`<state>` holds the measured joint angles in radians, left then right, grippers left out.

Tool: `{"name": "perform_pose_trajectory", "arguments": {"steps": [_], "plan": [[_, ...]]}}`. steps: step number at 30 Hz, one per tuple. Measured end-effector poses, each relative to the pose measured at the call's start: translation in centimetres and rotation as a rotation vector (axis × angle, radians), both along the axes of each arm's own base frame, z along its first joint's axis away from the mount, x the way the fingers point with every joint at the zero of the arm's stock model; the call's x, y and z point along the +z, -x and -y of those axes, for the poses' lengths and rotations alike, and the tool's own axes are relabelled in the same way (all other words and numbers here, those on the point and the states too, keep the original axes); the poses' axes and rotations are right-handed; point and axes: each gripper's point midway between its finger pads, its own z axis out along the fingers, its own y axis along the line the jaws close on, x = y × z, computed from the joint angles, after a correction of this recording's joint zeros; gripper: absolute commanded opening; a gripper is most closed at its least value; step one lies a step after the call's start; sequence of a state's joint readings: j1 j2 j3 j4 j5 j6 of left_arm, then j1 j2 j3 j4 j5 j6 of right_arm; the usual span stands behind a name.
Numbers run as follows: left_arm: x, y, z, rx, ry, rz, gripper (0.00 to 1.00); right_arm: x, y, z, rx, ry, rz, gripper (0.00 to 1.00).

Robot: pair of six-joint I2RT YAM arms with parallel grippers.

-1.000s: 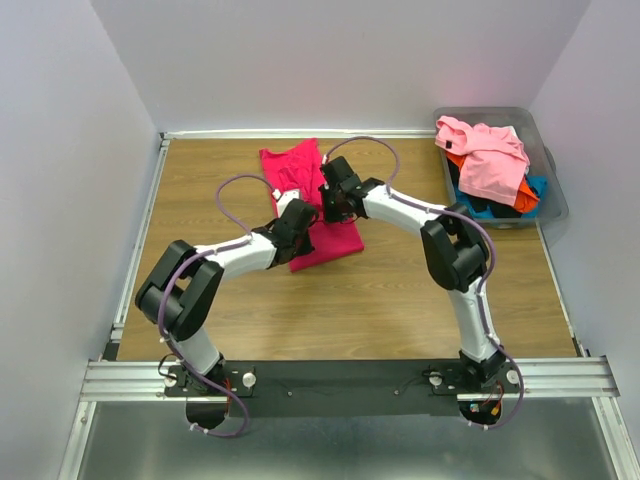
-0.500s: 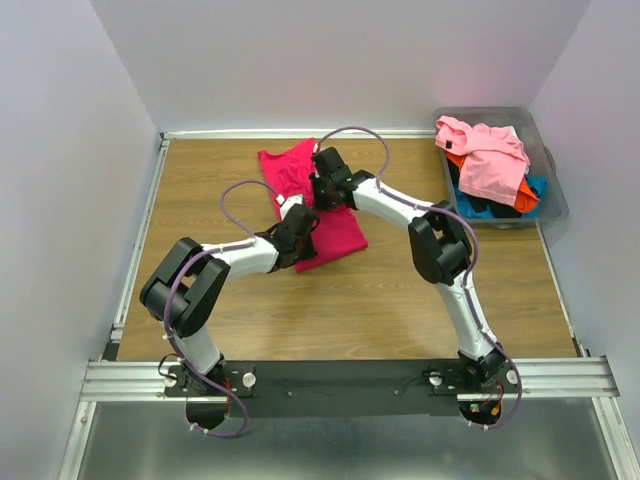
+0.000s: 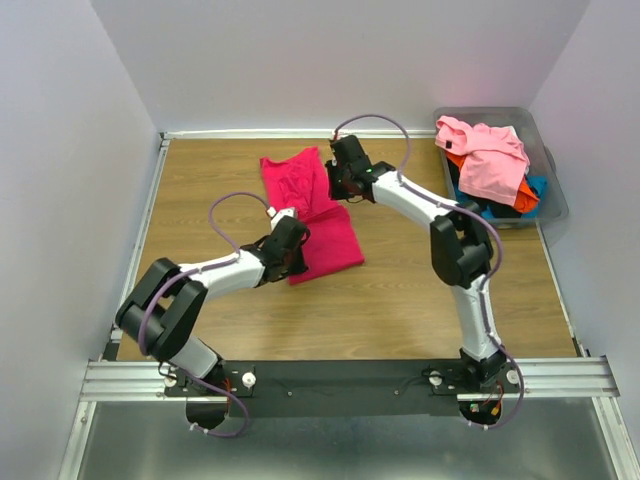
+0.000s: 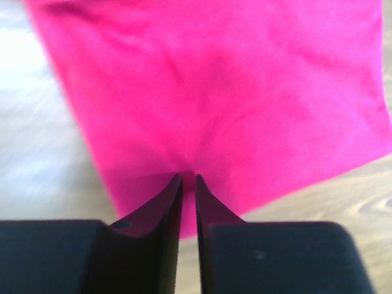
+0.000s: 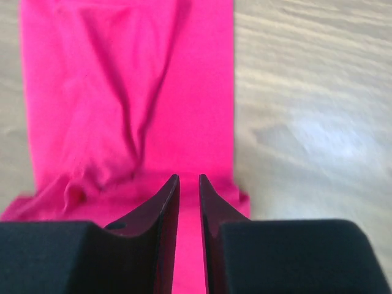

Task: Fold and stack the t-shirts
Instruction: Fold the tshirt

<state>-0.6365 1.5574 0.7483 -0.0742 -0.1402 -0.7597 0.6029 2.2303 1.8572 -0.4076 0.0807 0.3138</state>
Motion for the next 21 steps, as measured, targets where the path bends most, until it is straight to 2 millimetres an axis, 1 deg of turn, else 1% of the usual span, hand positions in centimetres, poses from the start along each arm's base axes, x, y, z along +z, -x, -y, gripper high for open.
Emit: {"name": "perform_pose_trajectory", "arguments": {"steps": [1,2,3,5,7,8,9,10,13,18,20,21], "plan": [[0.3,0.5,-0.5,0.002,-0.007,-0.007,0.35,0.4,0.5,0.3,0.004,-0.001,-0.004,0.26],[0.7,0.7,-0.8,0.003,-0.009,-0.004,0.40,1.4,1.4,0.6,0.020,-0.015,-0.002,0.26],[1.5,0.7,-1.2,0.010,-0.002,0.007,0.45,2.2,2.3,0.8,0.034,-0.027,-0.005,0.26],[3.0,0.1,-1.8,0.027,0.015,0.042,0.46,3.7,3.6,1.0,0.060,-0.052,0.003,0.26],[4.7,-0.9,-2.5,0.047,0.031,0.088,0.46,4.7,4.8,1.3,0.084,-0.071,0.008,0.26],[5.0,-1.3,-2.8,0.057,0.033,0.098,0.45,5.1,5.5,1.5,0.098,-0.077,0.007,0.26],[5.4,-2.0,-3.1,0.067,0.031,0.108,0.42,5.2,5.8,1.5,0.107,-0.083,0.007,0.26],[5.4,-2.3,-3.3,0.071,0.026,0.110,0.41,5.2,6.0,1.6,0.111,-0.087,0.006,0.26],[4.9,-3.3,-3.3,0.072,0.006,0.100,0.35,4.0,6.8,2.0,0.124,-0.084,-0.024,0.26],[3.1,-4.2,-3.1,0.064,-0.033,0.064,0.28,2.1,7.7,3.0,0.123,-0.064,-0.070,0.26],[2.6,-4.8,-3.1,0.065,-0.049,0.055,0.27,1.8,8.0,3.4,0.120,-0.061,-0.078,0.26],[2.2,-5.4,-3.3,0.073,-0.062,0.050,0.26,1.8,8.1,3.6,0.118,-0.061,-0.079,0.26]]}}
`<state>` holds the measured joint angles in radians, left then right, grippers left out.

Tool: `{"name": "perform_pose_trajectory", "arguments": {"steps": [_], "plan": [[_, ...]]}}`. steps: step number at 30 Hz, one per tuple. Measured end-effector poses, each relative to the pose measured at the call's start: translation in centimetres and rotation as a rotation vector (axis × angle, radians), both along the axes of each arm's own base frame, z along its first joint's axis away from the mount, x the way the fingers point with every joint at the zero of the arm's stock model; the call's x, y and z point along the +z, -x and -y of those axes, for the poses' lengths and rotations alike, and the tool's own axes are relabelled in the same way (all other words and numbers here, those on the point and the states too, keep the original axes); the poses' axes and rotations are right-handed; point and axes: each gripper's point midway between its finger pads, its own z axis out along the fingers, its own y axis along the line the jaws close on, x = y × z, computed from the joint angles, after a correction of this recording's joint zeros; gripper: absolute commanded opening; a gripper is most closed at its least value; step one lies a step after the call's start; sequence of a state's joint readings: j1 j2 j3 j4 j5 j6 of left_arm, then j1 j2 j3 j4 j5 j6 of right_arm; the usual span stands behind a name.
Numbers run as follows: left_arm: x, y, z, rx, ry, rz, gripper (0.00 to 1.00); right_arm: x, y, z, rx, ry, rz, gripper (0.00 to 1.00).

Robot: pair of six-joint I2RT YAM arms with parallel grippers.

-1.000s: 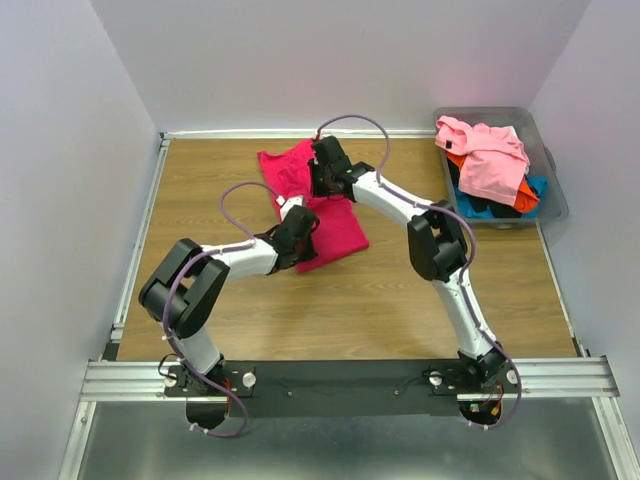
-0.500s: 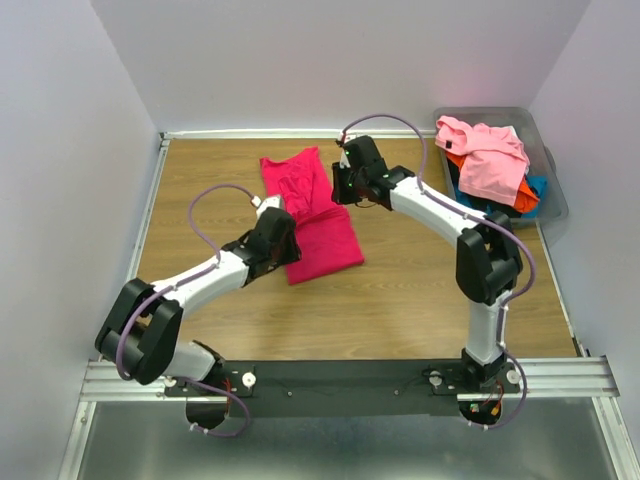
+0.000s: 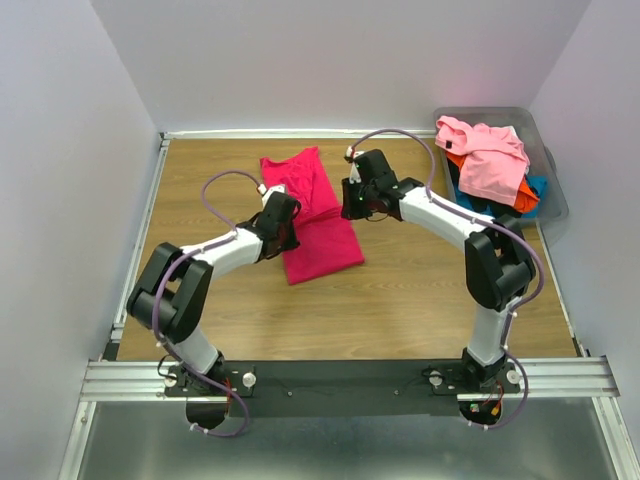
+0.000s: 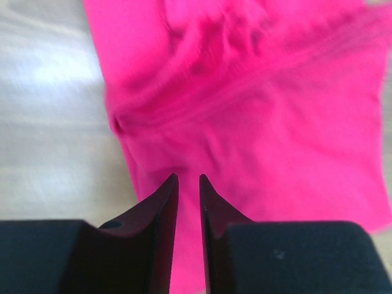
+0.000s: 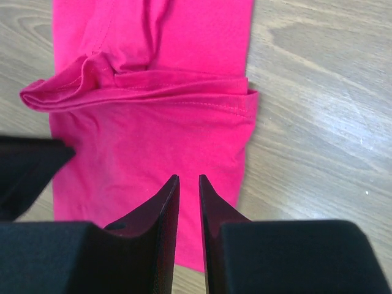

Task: Fold and stack the t-shirts
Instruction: Fold the tshirt

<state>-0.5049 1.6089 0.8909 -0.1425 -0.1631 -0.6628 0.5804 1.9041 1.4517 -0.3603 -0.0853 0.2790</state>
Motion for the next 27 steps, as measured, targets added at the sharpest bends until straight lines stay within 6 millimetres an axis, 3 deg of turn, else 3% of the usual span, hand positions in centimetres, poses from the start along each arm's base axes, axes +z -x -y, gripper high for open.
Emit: {"name": "perform_pose_trajectory", "arguments": {"steps": [10,15,18,23,27], "plan": [[-1.1,-7.1,-2.3,0.063,-0.071,0.018,0.25,0.7,1.1,1.0,-0.001,-0.013,0.003,0.26],[-0.1,-9.8,-3.6,0.094,-0.074,0.050,0.25,0.6,1.0,1.2,-0.009,-0.042,-0.014,0.26],[0.4,-10.9,-5.6,0.133,-0.073,0.065,0.32,1.0,0.3,1.4,-0.018,-0.088,-0.021,0.25],[1.2,-10.4,-7.7,0.164,-0.066,0.068,0.39,0.8,-1.2,0.9,-0.018,-0.161,-0.046,0.25],[4.1,-8.8,-6.8,0.132,0.007,0.126,0.38,0.1,-2.7,-1.0,0.019,-0.237,-0.072,0.25]]}}
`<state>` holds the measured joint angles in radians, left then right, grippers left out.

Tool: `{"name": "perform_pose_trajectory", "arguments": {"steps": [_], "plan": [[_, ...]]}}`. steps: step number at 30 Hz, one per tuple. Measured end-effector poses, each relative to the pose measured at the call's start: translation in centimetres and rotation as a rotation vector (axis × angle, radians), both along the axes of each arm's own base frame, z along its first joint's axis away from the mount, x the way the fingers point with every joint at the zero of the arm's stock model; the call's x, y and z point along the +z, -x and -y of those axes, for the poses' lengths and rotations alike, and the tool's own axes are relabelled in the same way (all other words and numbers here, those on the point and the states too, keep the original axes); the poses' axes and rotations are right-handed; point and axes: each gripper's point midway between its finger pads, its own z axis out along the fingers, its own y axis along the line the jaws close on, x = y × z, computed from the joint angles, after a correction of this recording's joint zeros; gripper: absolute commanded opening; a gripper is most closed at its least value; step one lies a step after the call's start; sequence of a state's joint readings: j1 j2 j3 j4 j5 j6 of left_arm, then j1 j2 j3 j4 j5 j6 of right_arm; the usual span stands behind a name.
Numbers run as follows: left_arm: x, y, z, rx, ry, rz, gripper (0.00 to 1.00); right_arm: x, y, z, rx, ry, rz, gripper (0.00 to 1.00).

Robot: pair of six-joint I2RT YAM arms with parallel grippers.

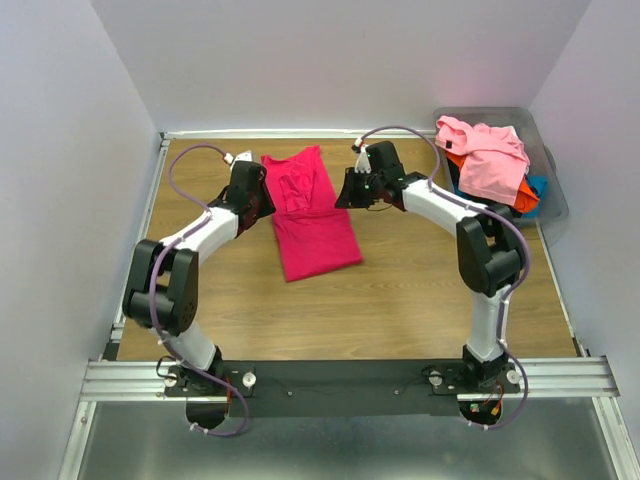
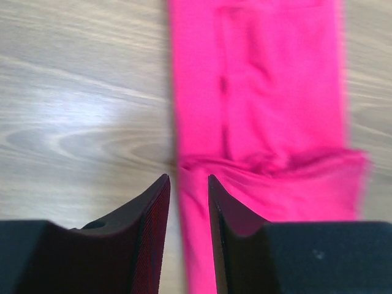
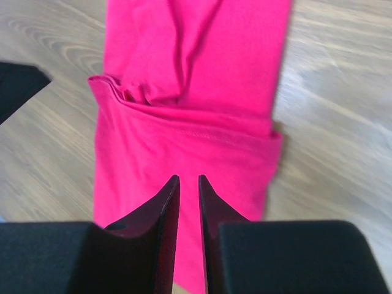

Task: Fold and stack the t-shirts
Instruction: Fold the tshirt

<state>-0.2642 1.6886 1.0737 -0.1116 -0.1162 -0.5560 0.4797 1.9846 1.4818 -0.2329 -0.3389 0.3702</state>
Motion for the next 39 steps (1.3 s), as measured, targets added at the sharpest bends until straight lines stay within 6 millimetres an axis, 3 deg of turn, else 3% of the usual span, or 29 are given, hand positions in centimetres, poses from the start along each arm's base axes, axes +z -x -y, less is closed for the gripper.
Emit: {"name": "perform_pose_trajectory", "arguments": {"steps": [4,7,10,16,19,23,26,27,29,30,32,35,39], "plan": [[2.6,1.0,1.4,-0.044,0.102,0.072,0.33,-1.3,-1.0,-1.3,0.032,-0.056,-0.034,0.25],[2.6,1.1,2.4,-0.075,0.152,0.085,0.31,-2.6,-1.9,-2.2,0.055,-0.105,-0.061,0.25],[1.1,0.8,3.1,-0.093,0.177,0.061,0.27,-4.2,-2.8,-2.4,0.061,-0.150,-0.100,0.25],[-5.4,0.6,3.8,-0.094,0.192,-0.077,0.22,-7.6,-4.0,-2.5,0.060,-0.227,-0.185,0.25],[-5.7,-0.4,4.1,-0.095,0.223,-0.076,0.20,-7.5,-4.6,-2.3,0.057,-0.257,-0.187,0.25],[-5.8,-1.2,3.2,-0.072,0.255,-0.075,0.19,-7.4,-5.1,-1.6,0.043,-0.276,-0.192,0.25],[-5.6,-1.5,2.7,-0.063,0.256,-0.074,0.26,-7.4,-5.0,-1.1,0.033,-0.282,-0.200,0.26],[-5.5,-1.6,2.6,-0.063,0.254,-0.073,0.37,-7.2,-4.7,-0.9,0.028,-0.283,-0.205,0.26],[-5.3,-1.5,2.6,-0.067,0.250,-0.074,0.47,-6.5,-3.8,-0.6,0.026,-0.285,-0.214,0.26],[-5.0,-1.3,2.6,-0.071,0.248,-0.073,0.55,-5.7,-3.2,-0.5,0.026,-0.292,-0.216,0.26],[-3.3,-0.7,2.5,-0.085,0.240,-0.053,0.60,-3.8,-2.3,-0.3,0.032,-0.307,-0.210,0.26],[0.5,-0.1,2.8,-0.110,0.243,0.020,0.61,-1.0,-0.7,-0.6,0.058,-0.335,-0.193,0.26],[4.9,2.8,5.1,-0.187,0.255,0.103,0.61,1.7,3.7,-2.2,0.155,-0.373,-0.186,0.23]]}}
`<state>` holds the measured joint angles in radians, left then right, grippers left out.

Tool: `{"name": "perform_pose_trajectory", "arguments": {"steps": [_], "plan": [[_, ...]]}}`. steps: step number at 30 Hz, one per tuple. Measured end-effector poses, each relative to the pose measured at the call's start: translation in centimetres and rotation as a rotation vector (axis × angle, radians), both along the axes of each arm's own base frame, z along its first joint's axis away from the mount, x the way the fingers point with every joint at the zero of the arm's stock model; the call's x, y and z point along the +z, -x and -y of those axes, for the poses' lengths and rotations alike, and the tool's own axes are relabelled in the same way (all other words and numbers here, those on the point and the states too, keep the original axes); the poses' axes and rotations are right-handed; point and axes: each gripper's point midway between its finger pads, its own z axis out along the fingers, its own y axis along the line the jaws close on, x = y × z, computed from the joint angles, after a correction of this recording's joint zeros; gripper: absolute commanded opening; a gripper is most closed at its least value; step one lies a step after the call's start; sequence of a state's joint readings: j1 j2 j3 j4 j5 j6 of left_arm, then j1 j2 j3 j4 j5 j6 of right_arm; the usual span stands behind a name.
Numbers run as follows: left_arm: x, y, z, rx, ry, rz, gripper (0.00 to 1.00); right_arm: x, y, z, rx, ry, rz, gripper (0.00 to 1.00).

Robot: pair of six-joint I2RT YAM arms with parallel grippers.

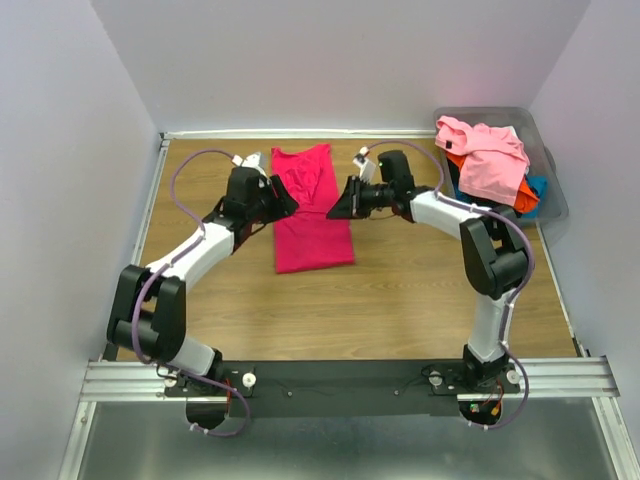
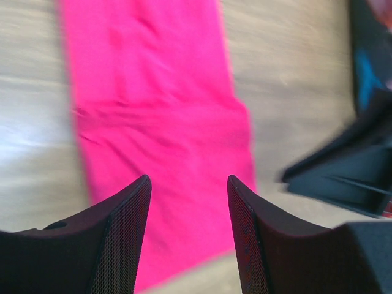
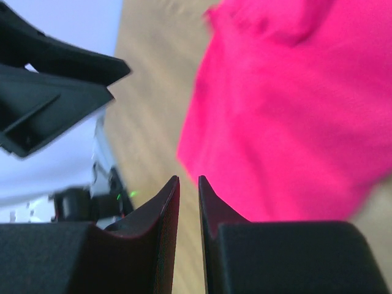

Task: Fold and stack the t-shirts
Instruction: Fold the tshirt

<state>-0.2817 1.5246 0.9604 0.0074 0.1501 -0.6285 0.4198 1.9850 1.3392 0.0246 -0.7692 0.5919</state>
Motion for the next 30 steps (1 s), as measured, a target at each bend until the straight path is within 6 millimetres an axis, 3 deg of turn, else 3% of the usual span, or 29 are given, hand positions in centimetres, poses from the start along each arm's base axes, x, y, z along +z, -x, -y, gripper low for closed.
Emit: {"name": "perform_pose_trajectory", "arguments": {"steps": [2,5,8,10,13,18,30], "plan": [[0.3,2.3,2.0,-0.058,0.006,0.008,0.59,-0.2,2.1,-0.8,0.042,-0.006,-0.013,0.19],[-2.5,6.0,3.4,-0.113,-0.004,-0.064,0.54,-2.2,5.7,-1.7,0.104,0.005,-0.075,0.18],[-7.1,9.6,2.6,-0.114,-0.037,-0.198,0.51,-4.5,8.3,-1.3,0.131,0.028,-0.148,0.15],[-8.9,11.0,1.9,-0.102,-0.054,-0.259,0.50,-5.7,9.1,-0.7,0.131,0.043,-0.183,0.14],[-10.1,11.1,1.7,-0.093,-0.066,-0.292,0.46,-6.8,9.3,-0.5,0.135,0.052,-0.191,0.13],[-10.9,10.8,1.9,-0.079,-0.061,-0.317,0.43,-10.4,9.4,0.4,0.137,0.055,-0.249,0.12],[-11.1,11.7,1.3,-0.056,-0.064,-0.335,0.37,-10.7,10.2,2.1,0.161,-0.020,-0.235,0.12]]}}
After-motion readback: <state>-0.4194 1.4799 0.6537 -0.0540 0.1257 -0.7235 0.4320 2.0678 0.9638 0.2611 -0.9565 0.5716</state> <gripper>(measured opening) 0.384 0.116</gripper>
